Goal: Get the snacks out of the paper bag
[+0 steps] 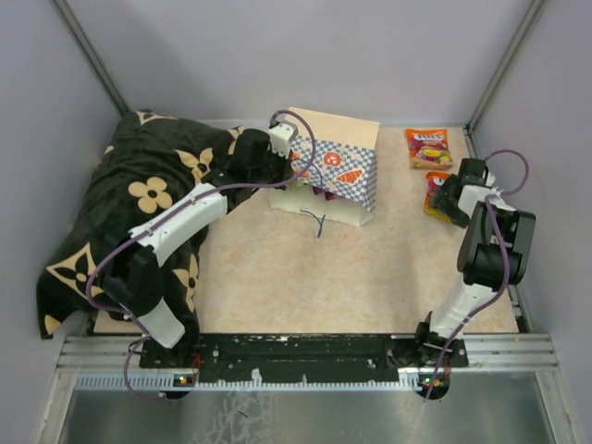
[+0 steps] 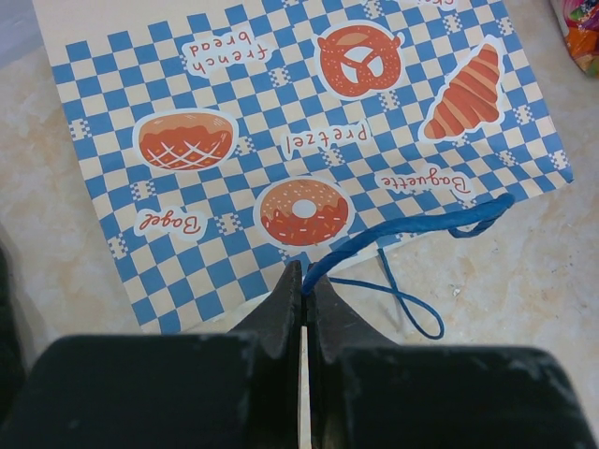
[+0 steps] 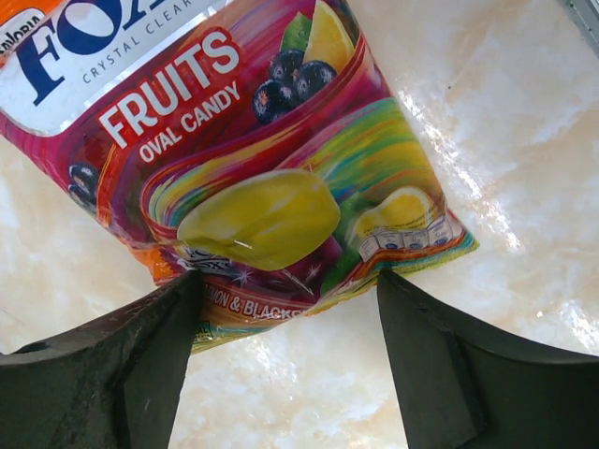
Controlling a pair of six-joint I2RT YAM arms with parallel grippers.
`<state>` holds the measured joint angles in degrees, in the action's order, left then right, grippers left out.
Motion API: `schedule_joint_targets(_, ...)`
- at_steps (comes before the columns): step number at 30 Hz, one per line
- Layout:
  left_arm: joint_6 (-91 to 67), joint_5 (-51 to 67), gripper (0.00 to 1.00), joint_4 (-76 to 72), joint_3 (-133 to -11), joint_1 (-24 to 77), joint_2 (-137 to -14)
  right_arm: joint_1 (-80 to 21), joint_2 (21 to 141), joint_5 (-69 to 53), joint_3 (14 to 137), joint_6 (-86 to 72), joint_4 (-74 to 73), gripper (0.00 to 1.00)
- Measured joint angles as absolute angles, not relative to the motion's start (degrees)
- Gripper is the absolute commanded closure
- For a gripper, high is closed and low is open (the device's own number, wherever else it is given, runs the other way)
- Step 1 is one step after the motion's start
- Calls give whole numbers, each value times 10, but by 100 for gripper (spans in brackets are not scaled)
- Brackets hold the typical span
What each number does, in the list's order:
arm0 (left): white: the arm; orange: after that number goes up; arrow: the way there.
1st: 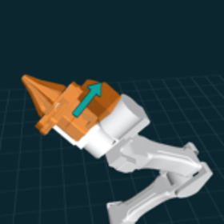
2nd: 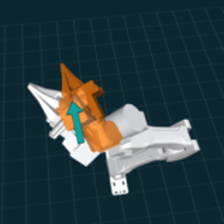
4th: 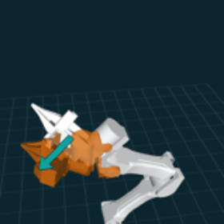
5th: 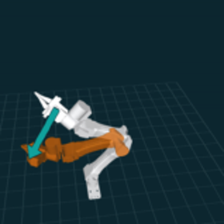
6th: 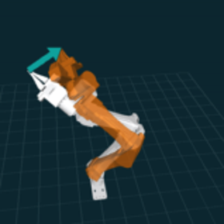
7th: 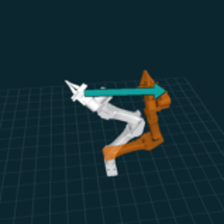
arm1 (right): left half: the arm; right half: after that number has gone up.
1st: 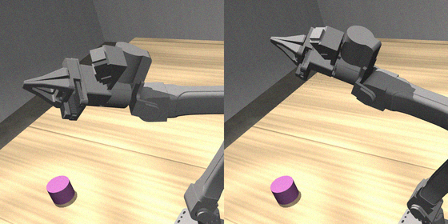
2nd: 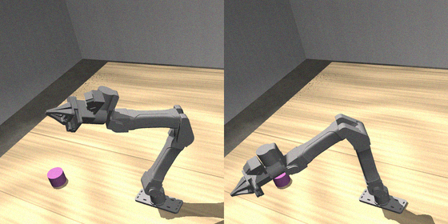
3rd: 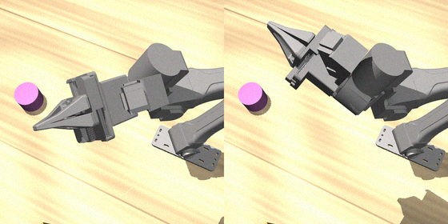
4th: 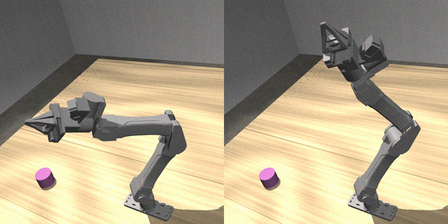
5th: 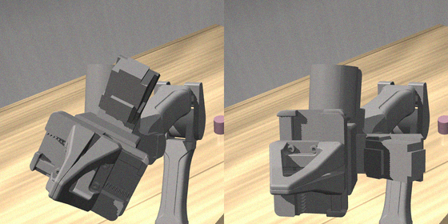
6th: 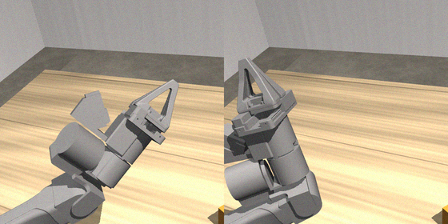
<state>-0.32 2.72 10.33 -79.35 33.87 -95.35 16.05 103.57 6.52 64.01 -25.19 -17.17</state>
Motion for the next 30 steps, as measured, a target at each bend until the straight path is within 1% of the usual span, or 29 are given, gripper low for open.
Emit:
schedule_joint_targets(5,-11,35,100,105,-800,339,-954,161,1008,54,637,-229,-199,10)
schedule_joint_targets(7,-11,39,100,107,-813,343,-954,154,984,47,642,-215,-223,3)
schedule_joint_targets(9,-10,38,100,110,-833,349,-955,138,952,54,654,-211,-247,1)
schedule_joint_targets(12,-2,31,100,113,-872,362,-967,106,872,33,646,-230,-234,1)
schedule_joint_targets(14,1,27,100,120,-905,374,-983,91,784,-17,592,-268,-179,1)
schedule_joint_targets(17,10,19,100,132,-961,396,-1016,84,640,-92,445,-355,-73,3)
schedule_joint_targets(19,15,10,100,145,-1003,415,-1043,77,566,-116,345,-408,-32,5)
schedule_joint_targets(23,27,-17,100,180,-1100,454,-1113,28,453,-134,185,-483,5,9)
schedule_joint_targets(27,30,-39,100,201,-1158,481,-1167,-40,399,-138,166,-518,40,13)
schedule_joint_targets(30,25,-43,100,209,-1174,488,-1184,-63,416,-147,171,-543,92,18)
